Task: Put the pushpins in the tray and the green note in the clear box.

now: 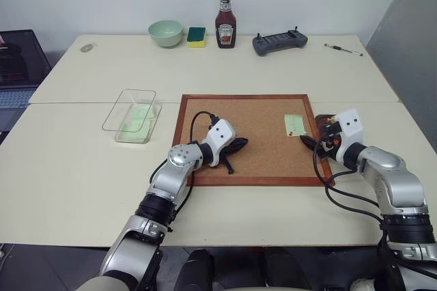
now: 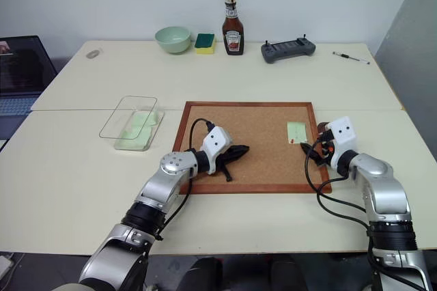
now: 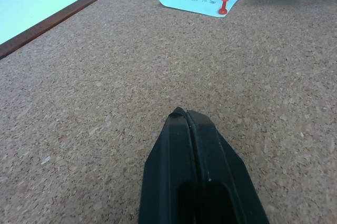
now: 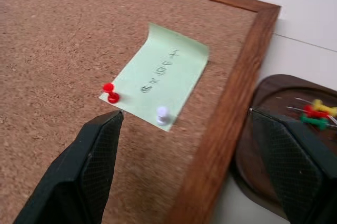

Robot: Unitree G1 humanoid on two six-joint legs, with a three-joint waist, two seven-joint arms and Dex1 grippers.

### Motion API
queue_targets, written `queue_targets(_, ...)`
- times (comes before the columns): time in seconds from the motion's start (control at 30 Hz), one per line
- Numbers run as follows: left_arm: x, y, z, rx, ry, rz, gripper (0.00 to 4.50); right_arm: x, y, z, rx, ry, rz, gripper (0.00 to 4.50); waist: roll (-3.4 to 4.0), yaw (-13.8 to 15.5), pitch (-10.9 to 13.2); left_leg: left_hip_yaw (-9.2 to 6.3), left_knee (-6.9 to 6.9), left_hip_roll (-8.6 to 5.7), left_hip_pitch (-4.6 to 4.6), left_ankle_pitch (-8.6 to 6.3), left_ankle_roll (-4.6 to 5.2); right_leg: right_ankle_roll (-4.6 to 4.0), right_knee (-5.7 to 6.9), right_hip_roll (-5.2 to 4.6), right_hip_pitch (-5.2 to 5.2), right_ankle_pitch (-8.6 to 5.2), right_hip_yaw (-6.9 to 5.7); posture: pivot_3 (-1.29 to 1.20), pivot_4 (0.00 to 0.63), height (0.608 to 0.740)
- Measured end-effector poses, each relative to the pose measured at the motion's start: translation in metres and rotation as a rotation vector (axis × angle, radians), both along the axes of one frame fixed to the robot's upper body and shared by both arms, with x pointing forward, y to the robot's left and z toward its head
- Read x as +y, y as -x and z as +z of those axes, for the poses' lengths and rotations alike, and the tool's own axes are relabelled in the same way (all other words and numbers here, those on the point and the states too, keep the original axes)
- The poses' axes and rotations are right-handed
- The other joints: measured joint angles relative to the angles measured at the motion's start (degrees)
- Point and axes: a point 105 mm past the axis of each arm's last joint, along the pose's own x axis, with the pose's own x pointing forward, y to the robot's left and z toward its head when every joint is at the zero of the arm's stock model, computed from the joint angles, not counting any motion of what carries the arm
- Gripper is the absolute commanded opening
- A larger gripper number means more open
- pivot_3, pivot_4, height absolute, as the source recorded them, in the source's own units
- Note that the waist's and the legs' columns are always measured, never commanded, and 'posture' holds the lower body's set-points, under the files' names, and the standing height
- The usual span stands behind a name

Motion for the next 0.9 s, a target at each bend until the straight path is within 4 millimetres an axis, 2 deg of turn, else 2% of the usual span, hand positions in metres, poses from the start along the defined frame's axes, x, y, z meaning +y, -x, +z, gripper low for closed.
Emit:
queue_targets(0.1, 0.0003, -0.0001, 0.0, 0.0, -0.001, 0.001, 0.0, 0.004, -0.0006, -0.0064, 0.016, -0.006, 0.007, 4.05, 0.0, -0.01, 0.0, 0.0, 0.0, 0.01, 0.01, 0.0, 0.0, 0.0, 0.0, 0.0, 0.0, 0.0, 0.0, 0.0, 0.15, 0.74)
queue_targets(0.33, 0.0007, -0.0001, 0.0, -0.001, -0.002, 0.002, 0.0, 0.0022, -0.0045, -0.009, 0.012, -0.006, -0.006, 2.77, 0.0, -0.01, 0.0, 0.01, -0.01, 0.01, 0.01, 0.0, 0.0, 0.0, 0.0, 0.0, 0.0, 0.0, 0.01, 0.0, 0.15, 0.74)
queue_targets(0.5, 0.0007, 0.0, 0.0, -0.001, -0.002, 0.002, 0.0, 0.0032, -0.0058, -0.0091, 0.007, -0.014, -0.01, 1.62, 0.0, -0.01, 0.0, 0.01, -0.01, 0.01, 0.01, 0.0, 0.0, 0.0, 0.0, 0.0, 0.0, 0.0, 0.01, 0.0, 0.15, 0.74)
queue_targets(0.77, 0.001, 0.0, 0.0, -0.001, -0.003, 0.002, 0.0, 0.0079, -0.0075, -0.0101, 0.011, -0.026, 0.002, 0.08, 0.0, -0.01, 0.0, 0.01, -0.01, 0.01, 0.01, 0.0, 0.0, 0.0, 0.0, 0.01, 0.0, 0.0, 0.01, 0.0, 0.15, 0.74)
queue_targets(0.9, 0.0012, 0.0, -0.0001, -0.001, -0.003, 0.002, 0.0, 0.0091, -0.0076, -0.01, 0.01, -0.025, 0.006, 0.03, 0.0, -0.01, 0.0, 0.01, -0.01, 0.01, 0.01, 0.0, 0.0, 0.0, 0.0, 0.01, 0.0, 0.0, 0.01, 0.0, 0.15, 0.74)
